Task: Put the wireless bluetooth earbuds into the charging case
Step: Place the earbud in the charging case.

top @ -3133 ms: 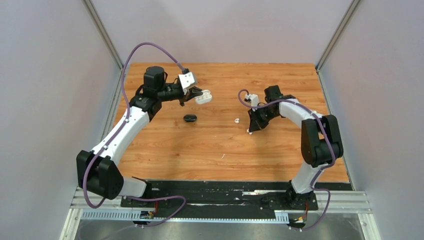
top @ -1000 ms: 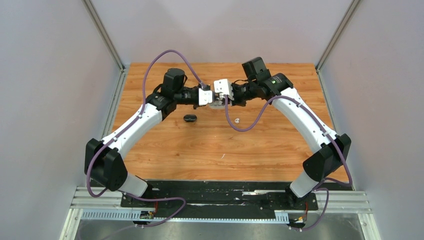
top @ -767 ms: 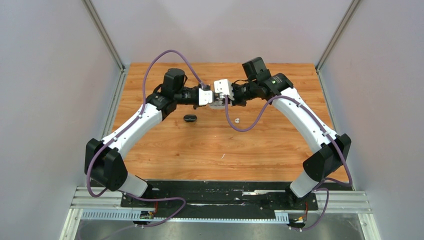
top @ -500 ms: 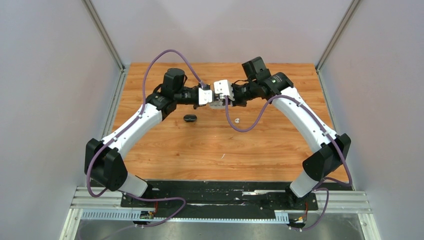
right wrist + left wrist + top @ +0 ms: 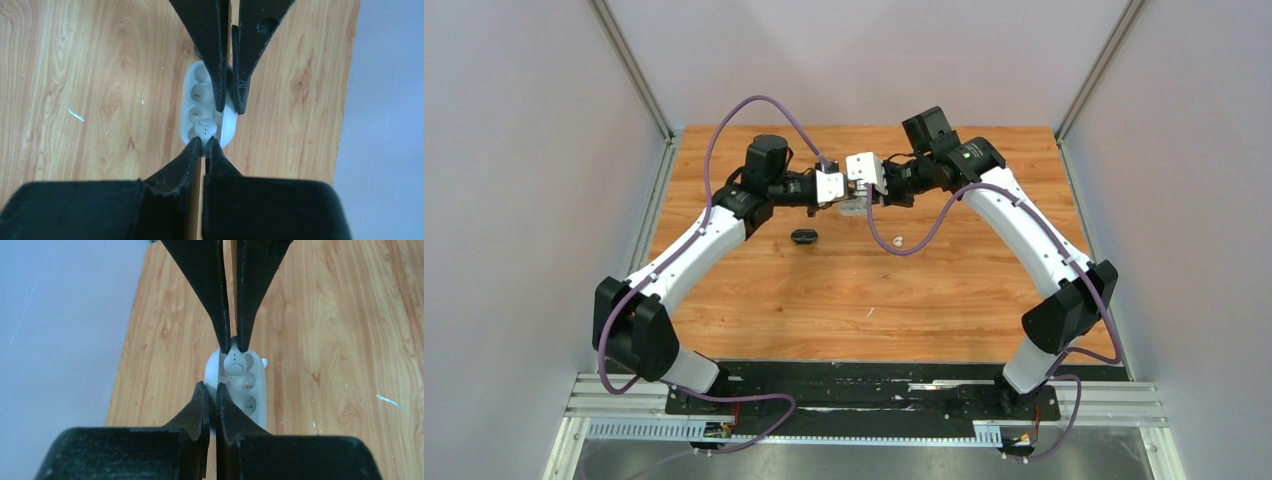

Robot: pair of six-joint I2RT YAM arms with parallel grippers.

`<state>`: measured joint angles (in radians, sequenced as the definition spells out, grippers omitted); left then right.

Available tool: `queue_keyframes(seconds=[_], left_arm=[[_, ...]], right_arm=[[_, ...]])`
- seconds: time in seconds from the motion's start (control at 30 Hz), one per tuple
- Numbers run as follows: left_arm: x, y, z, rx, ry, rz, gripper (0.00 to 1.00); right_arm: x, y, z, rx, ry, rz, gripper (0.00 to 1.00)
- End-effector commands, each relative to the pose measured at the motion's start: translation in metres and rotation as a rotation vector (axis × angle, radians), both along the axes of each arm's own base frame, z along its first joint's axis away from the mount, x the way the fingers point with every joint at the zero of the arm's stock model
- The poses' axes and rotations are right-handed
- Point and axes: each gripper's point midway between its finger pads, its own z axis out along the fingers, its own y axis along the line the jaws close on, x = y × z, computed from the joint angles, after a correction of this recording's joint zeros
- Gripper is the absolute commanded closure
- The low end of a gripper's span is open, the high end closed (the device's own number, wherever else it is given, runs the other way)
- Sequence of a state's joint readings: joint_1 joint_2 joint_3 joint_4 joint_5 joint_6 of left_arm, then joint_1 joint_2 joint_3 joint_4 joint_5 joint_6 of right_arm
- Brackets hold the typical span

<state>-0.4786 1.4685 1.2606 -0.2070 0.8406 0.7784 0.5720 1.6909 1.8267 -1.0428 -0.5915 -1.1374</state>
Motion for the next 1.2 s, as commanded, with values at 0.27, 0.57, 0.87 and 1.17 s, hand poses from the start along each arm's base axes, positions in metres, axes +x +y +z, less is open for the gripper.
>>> queue_keyframes(seconds=[0.27,0.57,0.87,1.17], left_arm=[[-0.015,-0.018,0.045,-0.112,-0.073,-0.059,1.00],[-0.010,-0.021,0.051,-0.139,-0.085,-0.039,1.00],[-0.006,-0.024,0.052,-0.162,-0.080,-0.010,1.00],[0.002,-0.020,0.052,-0.158,-0.110,0.046,1.00]], right_arm=[[-0.007,0.011,-0.024,-0.080,0.040,0.026,1.00],[-0.011,0.013,-0.028,-0.078,0.075,0.043,1.00],[-0.015,0.012,-0.031,-0.087,0.099,0.048,1.00],[-0.018,0.008,-0.032,-0.107,0.129,0.048,1.00]])
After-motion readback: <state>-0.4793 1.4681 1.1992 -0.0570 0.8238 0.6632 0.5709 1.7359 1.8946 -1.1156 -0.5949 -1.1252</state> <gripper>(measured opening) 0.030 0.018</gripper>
